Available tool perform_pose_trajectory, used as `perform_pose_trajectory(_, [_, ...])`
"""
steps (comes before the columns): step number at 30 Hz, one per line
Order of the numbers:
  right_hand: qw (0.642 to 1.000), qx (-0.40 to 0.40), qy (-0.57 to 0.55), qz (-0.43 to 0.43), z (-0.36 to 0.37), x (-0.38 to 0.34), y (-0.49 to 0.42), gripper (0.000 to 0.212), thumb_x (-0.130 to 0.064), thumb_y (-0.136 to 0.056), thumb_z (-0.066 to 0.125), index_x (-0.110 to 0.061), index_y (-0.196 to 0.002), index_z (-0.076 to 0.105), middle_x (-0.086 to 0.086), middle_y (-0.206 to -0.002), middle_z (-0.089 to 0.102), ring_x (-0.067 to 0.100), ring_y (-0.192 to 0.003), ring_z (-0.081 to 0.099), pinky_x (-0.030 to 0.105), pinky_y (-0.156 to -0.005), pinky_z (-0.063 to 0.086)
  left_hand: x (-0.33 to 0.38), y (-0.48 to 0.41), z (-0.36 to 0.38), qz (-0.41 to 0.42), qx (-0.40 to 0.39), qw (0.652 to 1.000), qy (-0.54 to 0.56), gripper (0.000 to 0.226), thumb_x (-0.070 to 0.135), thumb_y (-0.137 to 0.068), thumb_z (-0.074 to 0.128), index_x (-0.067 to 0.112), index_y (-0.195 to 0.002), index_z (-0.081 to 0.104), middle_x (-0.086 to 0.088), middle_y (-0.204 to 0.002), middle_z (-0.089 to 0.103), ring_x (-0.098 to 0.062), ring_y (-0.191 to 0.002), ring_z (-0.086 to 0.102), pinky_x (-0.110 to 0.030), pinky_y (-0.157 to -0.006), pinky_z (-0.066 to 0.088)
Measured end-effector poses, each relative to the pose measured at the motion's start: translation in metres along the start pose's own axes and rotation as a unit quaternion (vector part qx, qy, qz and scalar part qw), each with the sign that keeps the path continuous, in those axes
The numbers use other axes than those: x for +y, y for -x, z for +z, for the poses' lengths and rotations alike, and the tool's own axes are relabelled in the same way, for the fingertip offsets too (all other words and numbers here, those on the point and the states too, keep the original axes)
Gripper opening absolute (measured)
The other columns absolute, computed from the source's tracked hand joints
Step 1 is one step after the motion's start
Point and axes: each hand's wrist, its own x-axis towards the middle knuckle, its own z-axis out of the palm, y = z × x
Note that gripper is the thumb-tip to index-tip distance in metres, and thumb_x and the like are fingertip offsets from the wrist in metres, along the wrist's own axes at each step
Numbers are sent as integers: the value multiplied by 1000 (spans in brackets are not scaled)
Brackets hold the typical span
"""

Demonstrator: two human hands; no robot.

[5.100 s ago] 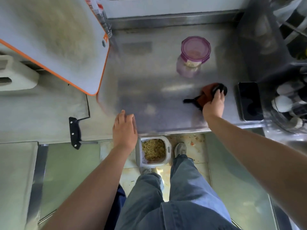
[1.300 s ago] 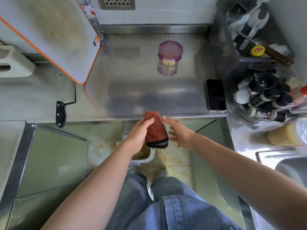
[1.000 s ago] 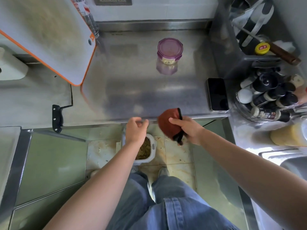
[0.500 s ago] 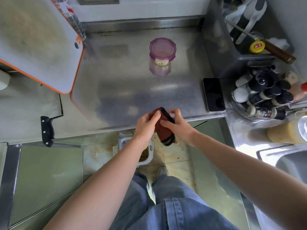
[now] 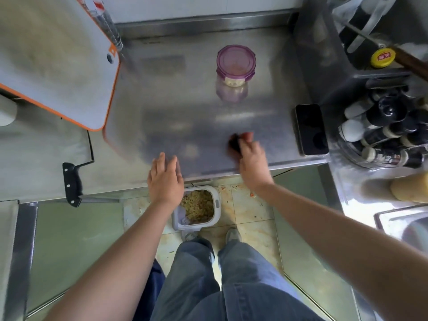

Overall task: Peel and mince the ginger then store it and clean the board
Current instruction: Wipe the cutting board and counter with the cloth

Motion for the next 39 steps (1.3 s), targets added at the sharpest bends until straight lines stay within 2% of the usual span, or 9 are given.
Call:
perform_pose_trajectory(4, [976,-144,-91,-138,10,-31,17,54,2,-91,44,-17,-141,42,9,-125,49,24,-112,48,31,-102,39,-5,-1,-1,11,-4,1000,10,50,21,-100,40,22,-148,27,-5,-160,7,-27,-147,5,-44,-117,17])
perform_pose_trajectory(7, [983,-29,-139,-115,-10,-19,-14,55,5,-85,46,-16,-135,52,12,-121,54,25,-111,52,23,-99,36,-8,-2,-4,26,10,1000,-3,47,18,-99,40,23,-145,32,-6,-158,14,-27,-145,11,-46,-115,22])
perform_pose_trajectory(11, [993,81,-71,46,-28,3,-64,55,1,-91,43,-14,-144,38,17,-132,43,32,-117,41,34,-104,33,-11,-2,-5,32,20,999,-8,46,16,-99,39,25,-144,35,-4,-158,16,-25,-145,13,-44,-114,25])
perform_pose_trajectory(16, [997,-14,-46,-55,1,-12,-59,56,5,-88,41,-15,-140,46,15,-137,45,34,-121,39,35,-108,28,-17,-3,-4,44,19,999,7,49,12,-99,38,25,-146,33,0,-160,16,-23,-146,14,-43,-115,27])
perform_pose_trajectory(20, [969,-137,-50,-201,26,-30,-13,53,4,-90,44,-21,-136,51,7,-133,49,24,-123,41,34,-110,29,-22,-3,-6,58,19,997,42,52,4,-96,40,18,-145,37,-1,-159,19,-23,-146,15,-42,-116,25])
perform_pose_trajectory(26, [920,-278,-29,-274,16,-23,35,40,2,-89,47,-20,-117,65,-3,-114,59,12,-109,50,32,-102,41,-24,9,-7,22,28,999,16,51,6,-96,43,22,-143,39,-8,-161,9,-27,-147,4,-42,-118,20])
perform_pose_trajectory(30, [973,-90,-159,-141,-3,-12,31,47,5,-88,46,-16,-128,57,5,-118,54,16,-104,52,30,-97,46,-24,21,-3,16,29,999,11,49,9,-96,44,19,-144,39,-11,-159,12,-29,-146,10,-41,-118,20])
perform_pose_trajectory(34, [995,37,-85,-40,2,-6,11,51,3,-88,48,-12,-137,49,15,-127,48,30,-115,47,31,-100,38,-24,33,0,1,37,999,27,50,7,-96,44,19,-144,37,-11,-158,14,-27,-145,12,-38,-117,21])
perform_pose_trajectory(39, [952,-224,-82,-192,18,-38,42,44,-4,-93,49,-24,-131,56,2,-121,47,11,-103,47,17,-95,37,-29,41,1,-25,27,998,45,55,5,-94,43,13,-147,31,-10,-159,14,-26,-146,14,-38,-118,21])
